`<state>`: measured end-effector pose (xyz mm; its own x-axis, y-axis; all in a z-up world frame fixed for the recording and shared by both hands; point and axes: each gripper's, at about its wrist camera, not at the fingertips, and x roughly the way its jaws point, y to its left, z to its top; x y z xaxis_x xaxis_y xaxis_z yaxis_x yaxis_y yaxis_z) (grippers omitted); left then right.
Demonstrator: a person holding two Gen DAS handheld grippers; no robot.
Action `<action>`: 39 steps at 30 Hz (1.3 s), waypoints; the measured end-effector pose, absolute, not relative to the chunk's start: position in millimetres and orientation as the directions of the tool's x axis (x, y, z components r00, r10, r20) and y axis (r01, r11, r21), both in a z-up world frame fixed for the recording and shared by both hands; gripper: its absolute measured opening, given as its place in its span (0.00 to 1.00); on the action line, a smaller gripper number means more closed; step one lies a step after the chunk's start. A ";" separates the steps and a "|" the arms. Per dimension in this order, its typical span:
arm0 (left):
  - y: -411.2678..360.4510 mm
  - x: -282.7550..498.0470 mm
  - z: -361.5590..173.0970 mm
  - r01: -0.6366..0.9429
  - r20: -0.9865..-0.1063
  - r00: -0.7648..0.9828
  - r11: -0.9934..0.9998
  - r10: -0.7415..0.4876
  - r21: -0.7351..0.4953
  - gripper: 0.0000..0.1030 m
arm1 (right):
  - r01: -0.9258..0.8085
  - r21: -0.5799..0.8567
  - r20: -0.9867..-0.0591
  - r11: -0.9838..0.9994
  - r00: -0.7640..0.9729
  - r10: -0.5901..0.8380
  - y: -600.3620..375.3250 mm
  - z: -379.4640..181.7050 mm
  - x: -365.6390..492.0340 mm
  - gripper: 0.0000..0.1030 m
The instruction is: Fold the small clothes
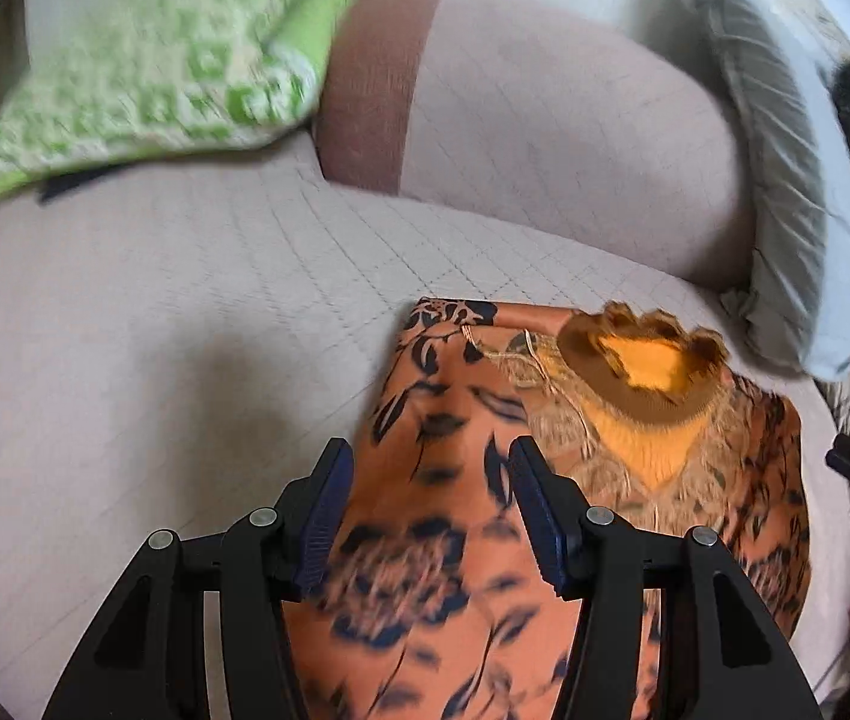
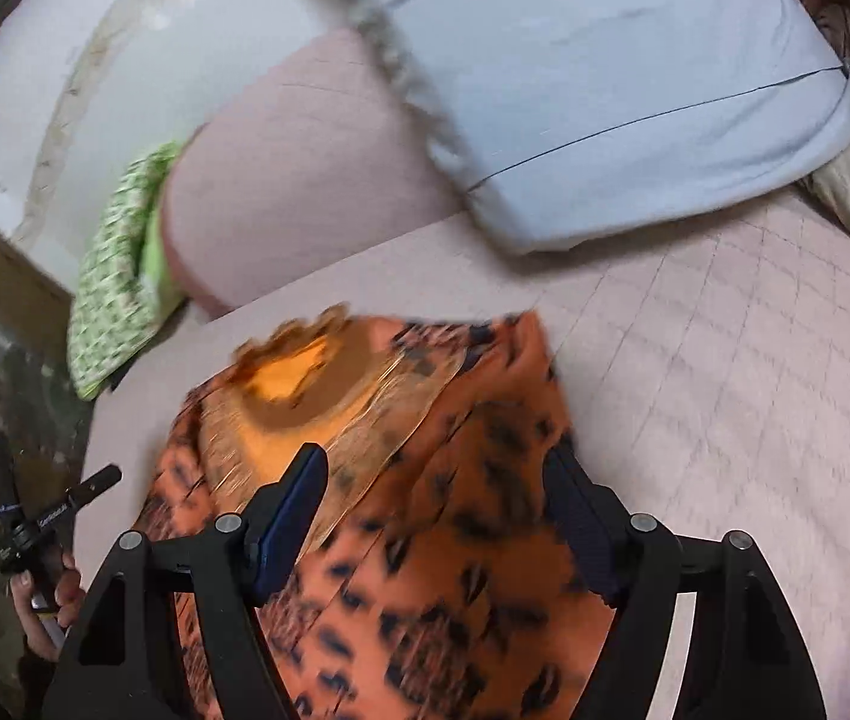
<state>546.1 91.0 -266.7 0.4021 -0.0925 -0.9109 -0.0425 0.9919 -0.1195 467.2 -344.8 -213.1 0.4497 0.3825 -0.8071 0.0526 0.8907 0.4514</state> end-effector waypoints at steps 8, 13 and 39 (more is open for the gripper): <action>113.9 649.6 -339.6 -0.143 -0.959 0.275 0.983 -0.069 -0.112 0.52 | 0.033 0.331 -0.897 0.943 0.321 0.304 -337.4 -262.1 538.2 0.59; 96.3 683.6 -362.5 -0.106 -0.965 0.256 0.991 -0.047 -0.076 0.37 | 0.046 0.305 -0.917 0.951 0.285 0.280 -329.5 -281.3 551.8 0.28; 187.8 282.2 -290.7 -0.194 -0.894 0.379 0.924 -0.239 -0.329 0.10 | 0.065 0.432 -0.815 0.899 0.456 0.359 -336.1 -163.7 155.8 0.09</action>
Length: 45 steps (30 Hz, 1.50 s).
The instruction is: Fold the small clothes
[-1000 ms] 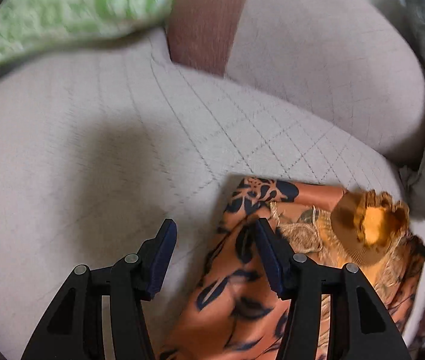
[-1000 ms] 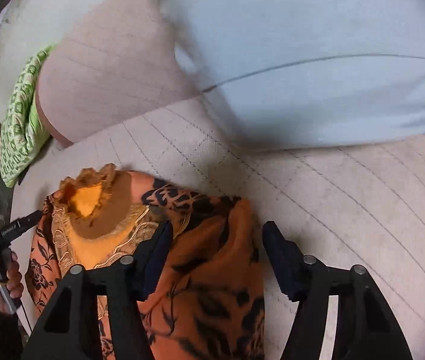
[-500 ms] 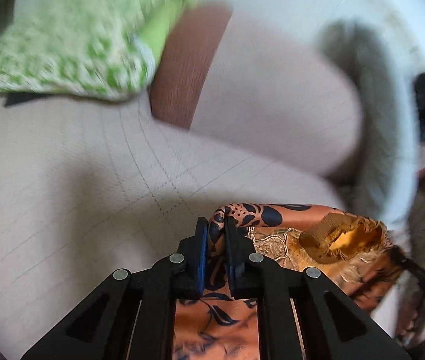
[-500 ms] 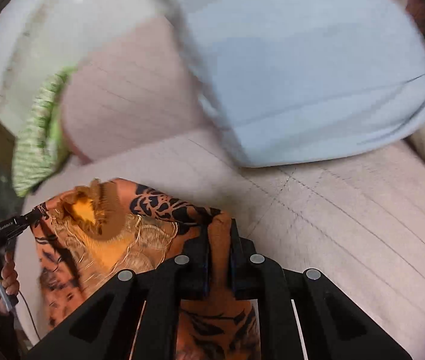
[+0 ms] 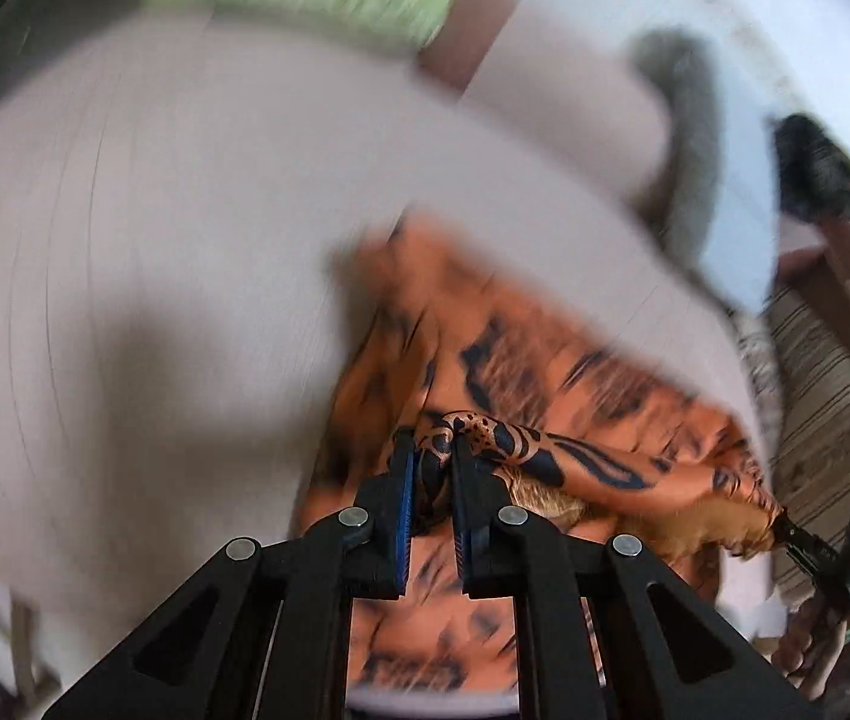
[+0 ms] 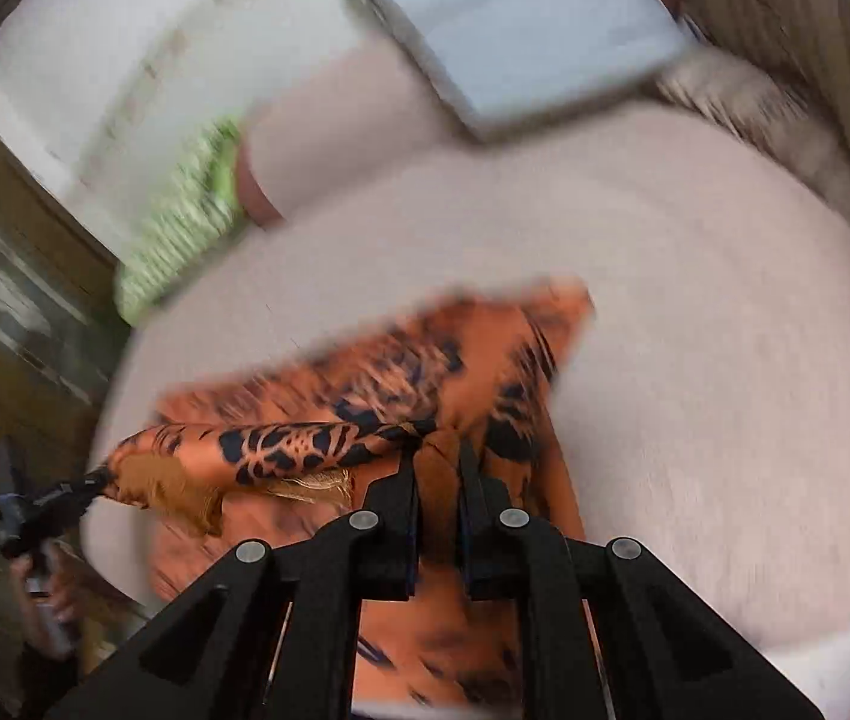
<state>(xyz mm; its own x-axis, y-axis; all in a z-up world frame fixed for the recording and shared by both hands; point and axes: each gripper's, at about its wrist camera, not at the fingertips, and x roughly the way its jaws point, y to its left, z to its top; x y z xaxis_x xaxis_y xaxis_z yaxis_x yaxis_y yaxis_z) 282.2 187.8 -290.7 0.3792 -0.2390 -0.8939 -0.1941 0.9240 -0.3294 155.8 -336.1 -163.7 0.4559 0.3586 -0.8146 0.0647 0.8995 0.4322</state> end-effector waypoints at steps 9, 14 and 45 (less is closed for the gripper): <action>186.2 261.5 -280.6 -0.237 -0.944 0.314 0.955 -0.097 -0.177 0.23 | 0.058 0.254 -0.910 0.965 0.351 0.218 -317.0 -175.6 140.8 0.22; 182.3 213.7 -267.6 -0.210 -0.924 0.345 0.945 -0.168 -0.250 0.30 | 0.086 0.338 -0.882 0.937 0.377 0.283 -320.9 -157.6 108.6 0.45; 156.1 204.9 -317.6 -0.319 -0.938 0.262 0.897 -0.226 -0.306 0.06 | 0.182 0.401 -0.889 0.898 0.315 0.332 -303.9 -179.7 111.8 0.06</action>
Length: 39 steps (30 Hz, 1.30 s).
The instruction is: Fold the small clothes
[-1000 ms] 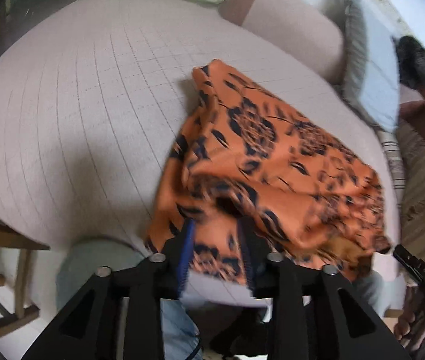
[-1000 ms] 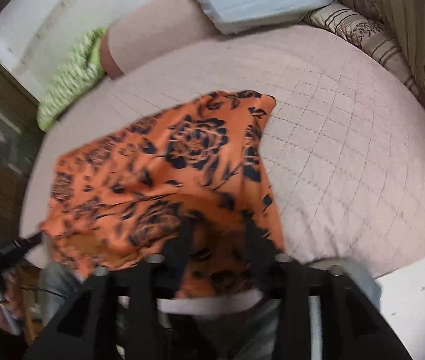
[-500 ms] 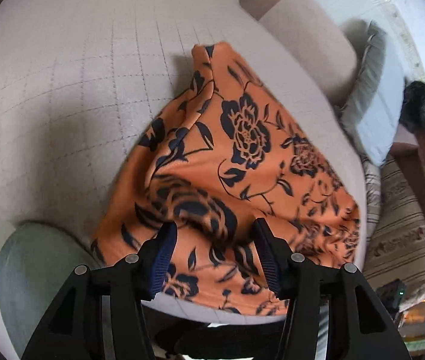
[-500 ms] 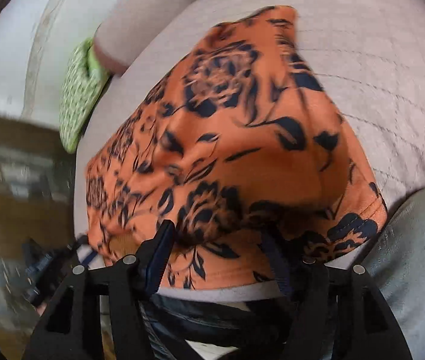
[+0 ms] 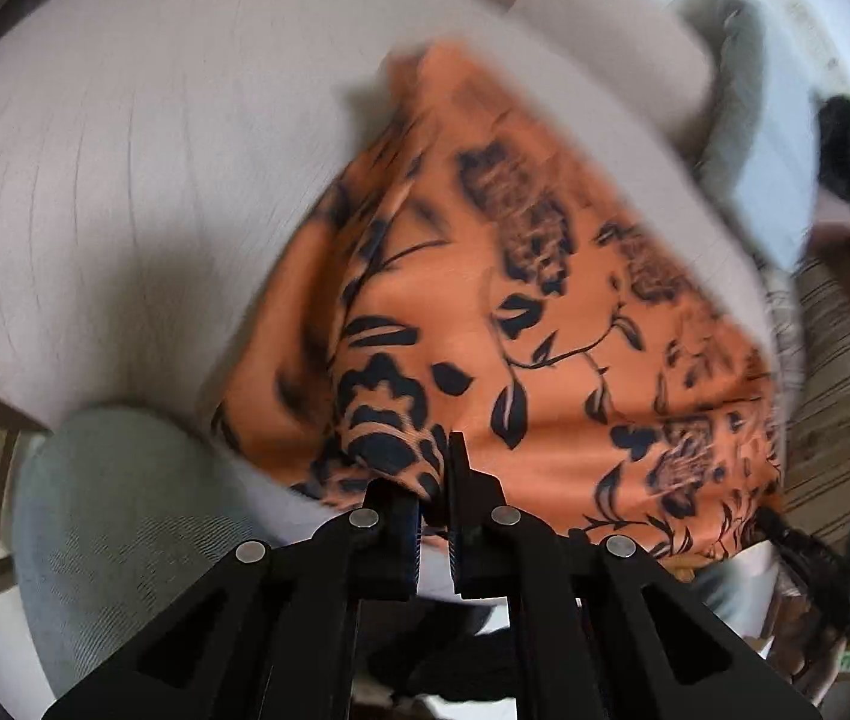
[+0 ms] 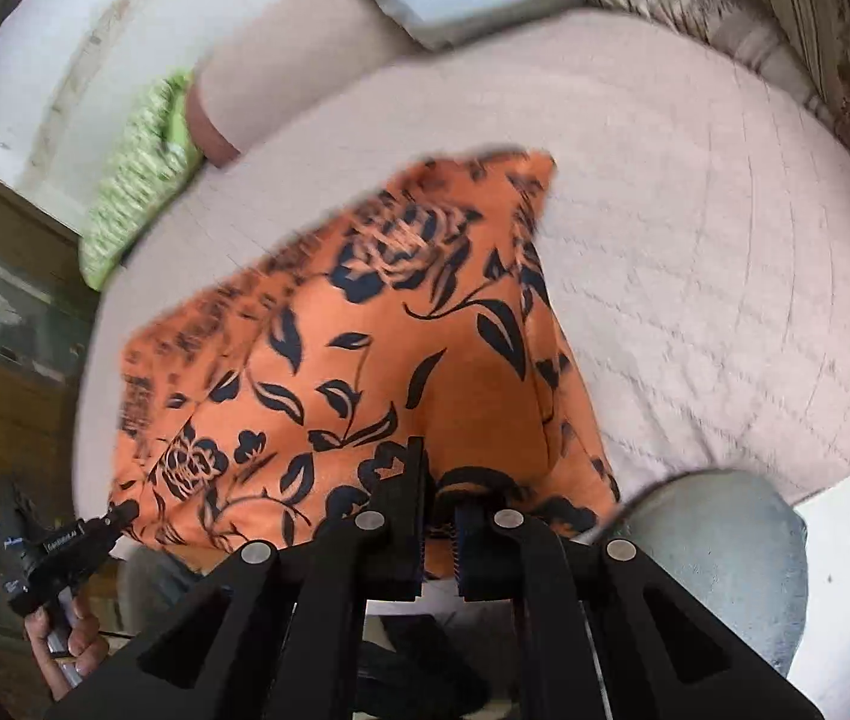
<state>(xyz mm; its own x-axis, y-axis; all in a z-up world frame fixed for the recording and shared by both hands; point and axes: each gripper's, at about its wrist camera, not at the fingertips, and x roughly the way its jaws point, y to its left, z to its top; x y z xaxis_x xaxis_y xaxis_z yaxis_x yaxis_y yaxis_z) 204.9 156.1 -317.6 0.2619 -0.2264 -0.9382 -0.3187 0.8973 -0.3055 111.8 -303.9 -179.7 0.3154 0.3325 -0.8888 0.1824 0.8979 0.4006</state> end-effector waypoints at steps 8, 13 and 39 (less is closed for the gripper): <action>143.9 212.5 -313.7 -0.292 -0.951 0.259 0.925 -0.169 -0.244 0.06 | 0.161 0.286 -0.932 0.945 0.277 0.235 -284.6 -181.4 121.1 0.06; 126.3 205.1 -312.2 -0.211 -0.962 0.229 0.958 -0.147 -0.197 0.12 | 0.217 0.311 -0.946 0.925 0.166 0.279 -291.0 -211.5 124.0 0.17; 165.7 394.8 -308.9 -0.178 -0.965 0.222 0.967 -0.141 -0.183 0.39 | 0.334 0.426 -0.901 0.841 0.236 0.363 -363.7 -231.2 296.9 0.43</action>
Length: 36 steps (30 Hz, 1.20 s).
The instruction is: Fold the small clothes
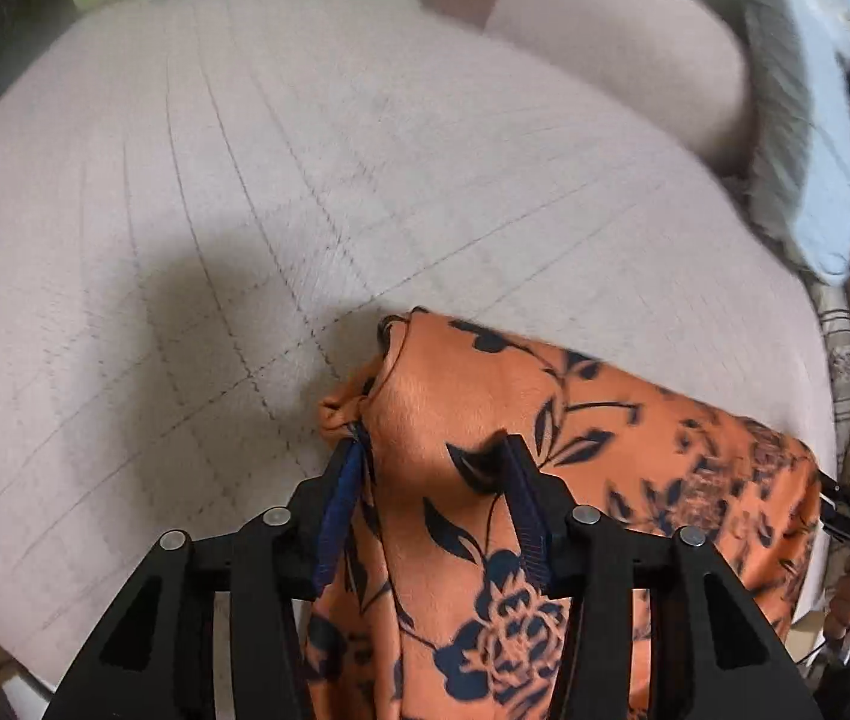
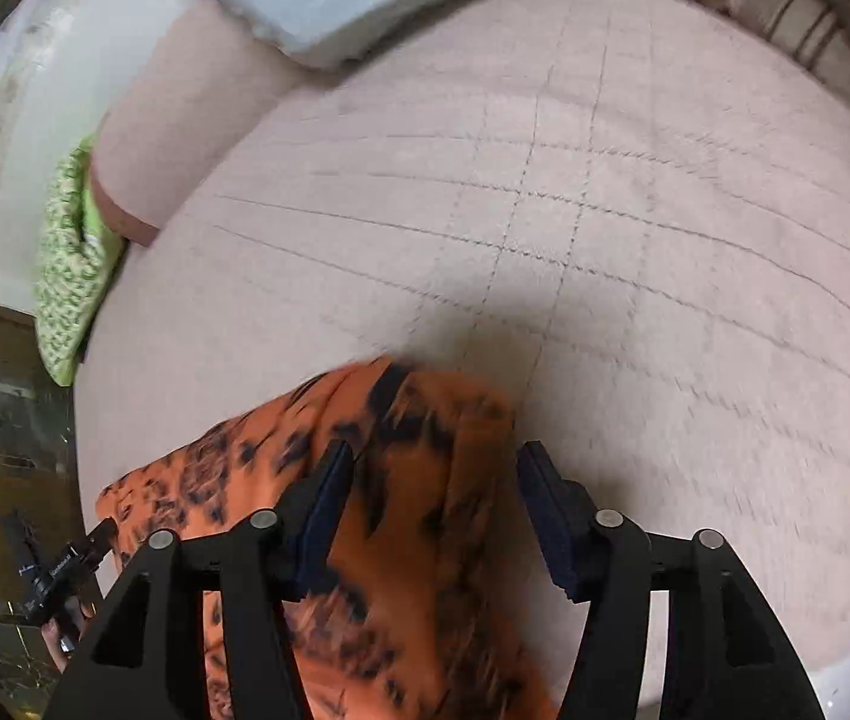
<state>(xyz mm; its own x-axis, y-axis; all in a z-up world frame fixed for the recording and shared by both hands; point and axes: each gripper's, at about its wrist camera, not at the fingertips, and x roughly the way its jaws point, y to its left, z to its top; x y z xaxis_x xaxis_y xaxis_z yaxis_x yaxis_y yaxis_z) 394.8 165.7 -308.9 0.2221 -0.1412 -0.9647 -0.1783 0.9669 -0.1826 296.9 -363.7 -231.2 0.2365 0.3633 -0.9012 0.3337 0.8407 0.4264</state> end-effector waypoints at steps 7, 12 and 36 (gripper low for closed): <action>185.0 368.2 -286.3 -0.214 -0.921 0.320 0.930 -0.223 -0.300 0.11 | 0.296 0.418 -0.898 0.859 0.275 0.343 -356.7 -213.6 303.2 0.09; 213.5 361.6 -321.8 -0.302 -0.919 0.299 0.888 -0.257 -0.347 0.12 | 0.322 0.304 -0.939 0.897 0.262 0.224 -353.3 -230.7 306.6 0.08; 138.8 211.0 -268.7 -0.178 -0.939 0.324 0.967 -0.117 -0.182 0.10 | 0.199 0.305 -0.937 0.931 0.238 0.256 -314.6 -179.1 156.5 0.06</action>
<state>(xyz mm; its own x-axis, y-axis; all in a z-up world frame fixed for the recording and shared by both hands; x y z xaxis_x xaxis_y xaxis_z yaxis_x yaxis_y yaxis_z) 211.0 138.8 -268.7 0.3243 -0.1171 -0.9387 -0.1783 0.9669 -0.1823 156.5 -314.6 -179.1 0.2376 0.2562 -0.9370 0.1993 0.9312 0.3051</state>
